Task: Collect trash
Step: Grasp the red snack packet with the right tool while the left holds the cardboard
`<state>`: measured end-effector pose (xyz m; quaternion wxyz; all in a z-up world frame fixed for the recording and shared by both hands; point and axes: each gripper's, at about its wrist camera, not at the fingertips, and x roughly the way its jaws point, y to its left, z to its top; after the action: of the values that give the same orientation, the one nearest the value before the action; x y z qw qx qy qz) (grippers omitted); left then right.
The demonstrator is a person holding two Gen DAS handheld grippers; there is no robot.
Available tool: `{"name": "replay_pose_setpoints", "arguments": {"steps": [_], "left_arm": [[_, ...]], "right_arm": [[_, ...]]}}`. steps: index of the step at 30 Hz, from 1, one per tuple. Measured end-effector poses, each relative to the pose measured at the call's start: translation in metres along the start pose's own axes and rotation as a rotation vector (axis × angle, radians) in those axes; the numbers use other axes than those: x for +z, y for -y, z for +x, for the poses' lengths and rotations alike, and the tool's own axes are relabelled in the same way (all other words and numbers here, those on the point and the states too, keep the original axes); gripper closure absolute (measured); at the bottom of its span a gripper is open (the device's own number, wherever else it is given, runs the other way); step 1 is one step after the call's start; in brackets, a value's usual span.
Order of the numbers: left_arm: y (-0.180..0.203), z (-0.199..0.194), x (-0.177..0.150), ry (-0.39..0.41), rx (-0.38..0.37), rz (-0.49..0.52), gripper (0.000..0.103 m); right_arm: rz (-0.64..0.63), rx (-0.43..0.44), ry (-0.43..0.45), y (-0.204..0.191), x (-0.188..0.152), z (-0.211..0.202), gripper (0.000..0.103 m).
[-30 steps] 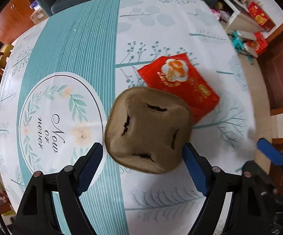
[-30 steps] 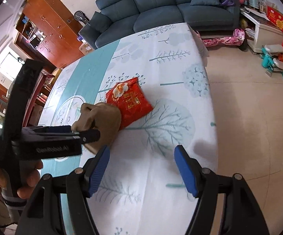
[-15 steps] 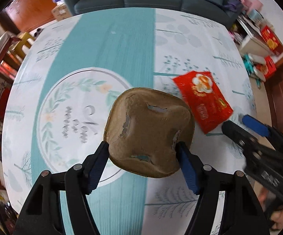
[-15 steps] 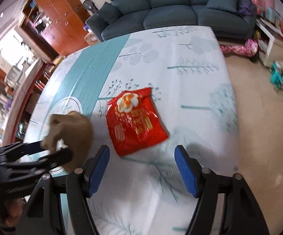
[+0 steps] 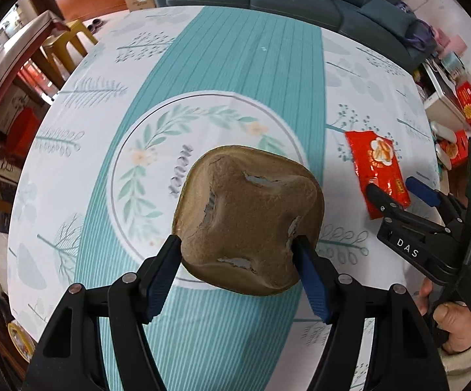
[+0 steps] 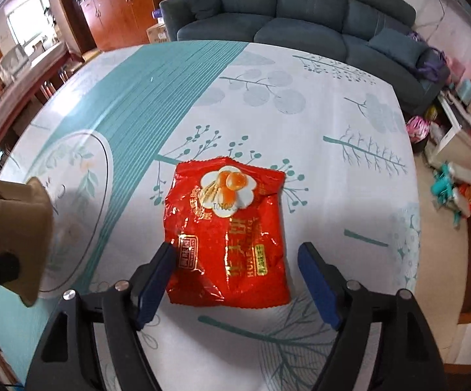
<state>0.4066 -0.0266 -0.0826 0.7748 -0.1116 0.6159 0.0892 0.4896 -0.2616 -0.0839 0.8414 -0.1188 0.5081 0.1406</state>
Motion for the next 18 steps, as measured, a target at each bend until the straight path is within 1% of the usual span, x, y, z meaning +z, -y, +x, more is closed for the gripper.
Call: {"name": "replay_pose_setpoints", "arguments": {"steps": [1, 2, 3, 4, 5, 6, 8, 10, 12, 14, 18], "left_arm": [[-0.002, 0.0, -0.001, -0.001, 0.0, -0.004, 0.035], [-0.004, 0.001, -0.001, -0.003, -0.001, -0.008, 0.035], [-0.006, 0.0, -0.003, -0.004, -0.005, -0.012, 0.035], [-0.008, 0.0, -0.004, -0.004, -0.007, -0.014, 0.035], [-0.009, -0.001, -0.005, -0.003, -0.01, -0.015, 0.035], [-0.011, -0.002, -0.007, -0.003, -0.012, -0.013, 0.035], [-0.013, -0.004, -0.01, -0.003, -0.017, -0.007, 0.035], [-0.015, -0.007, -0.012, 0.001, -0.023, -0.001, 0.035], [-0.018, -0.012, -0.016, 0.007, -0.034, 0.007, 0.035], [-0.021, -0.018, -0.02, 0.012, -0.043, 0.015, 0.035], [-0.032, -0.032, -0.03, 0.026, -0.071, 0.034, 0.035]], "right_arm": [[-0.013, -0.019, 0.007, -0.002, -0.002, 0.0, 0.027], [-0.017, -0.017, 0.018, -0.002, -0.003, -0.001, 0.032], [-0.019, -0.019, 0.034, -0.003, -0.005, -0.002, 0.042], [-0.018, -0.021, 0.044, -0.004, -0.006, -0.004, 0.046], [-0.016, -0.02, 0.05, -0.005, -0.006, -0.005, 0.055], [-0.012, -0.011, 0.056, -0.007, -0.007, -0.006, 0.069], [-0.01, 0.01, 0.058, -0.011, -0.008, -0.008, 0.084], [0.007, 0.017, 0.055, -0.014, -0.008, -0.009, 0.088], [0.063, 0.069, 0.049, -0.013, -0.011, -0.012, 0.094], [0.101, 0.106, 0.05, -0.014, -0.016, -0.019, 0.096], [0.167, 0.174, 0.049, -0.024, -0.032, -0.039, 0.096]]}}
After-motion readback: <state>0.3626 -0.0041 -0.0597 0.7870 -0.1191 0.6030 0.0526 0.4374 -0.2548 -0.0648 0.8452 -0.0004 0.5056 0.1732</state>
